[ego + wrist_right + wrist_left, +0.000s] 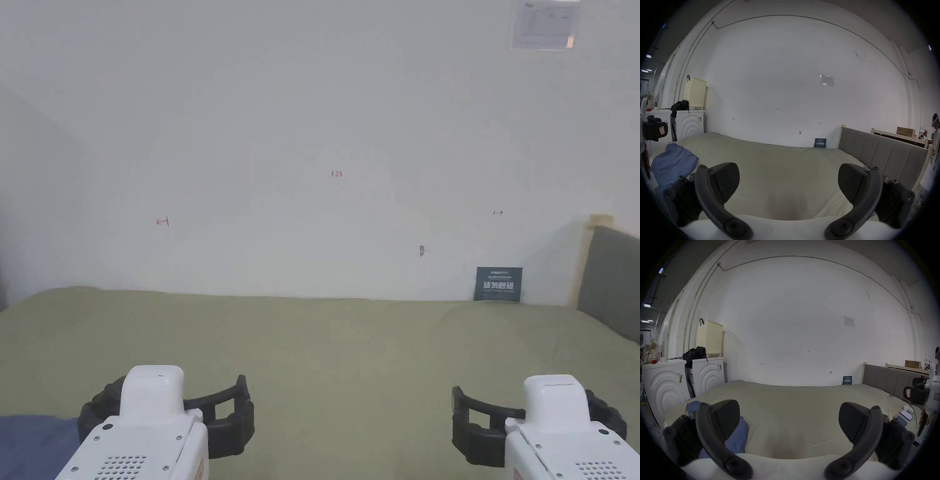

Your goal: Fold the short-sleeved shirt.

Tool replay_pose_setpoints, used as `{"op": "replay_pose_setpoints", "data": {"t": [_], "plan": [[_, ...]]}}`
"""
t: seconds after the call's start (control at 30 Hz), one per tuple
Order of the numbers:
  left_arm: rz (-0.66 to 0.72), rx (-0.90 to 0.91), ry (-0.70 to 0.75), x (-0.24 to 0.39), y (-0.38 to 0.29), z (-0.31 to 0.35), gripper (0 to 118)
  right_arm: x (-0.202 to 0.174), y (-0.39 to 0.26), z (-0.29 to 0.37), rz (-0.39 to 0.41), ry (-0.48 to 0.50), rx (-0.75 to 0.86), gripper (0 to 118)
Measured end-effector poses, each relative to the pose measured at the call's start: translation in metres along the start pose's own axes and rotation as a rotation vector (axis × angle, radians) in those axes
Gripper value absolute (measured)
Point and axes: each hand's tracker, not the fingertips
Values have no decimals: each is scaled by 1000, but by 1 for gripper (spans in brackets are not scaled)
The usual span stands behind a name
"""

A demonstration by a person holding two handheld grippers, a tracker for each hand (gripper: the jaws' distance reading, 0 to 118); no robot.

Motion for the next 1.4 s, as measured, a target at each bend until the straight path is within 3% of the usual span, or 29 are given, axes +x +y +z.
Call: {"op": "replay_pose_setpoints", "data": {"t": [0.53, 1.4], "plan": [[20, -36, 10, -1, 2, -2, 118, -2, 1, 0, -41, 15, -31, 118], [2, -35, 8, -1, 3, -2, 118, -6, 3, -1, -17, 16, -15, 118]]}}
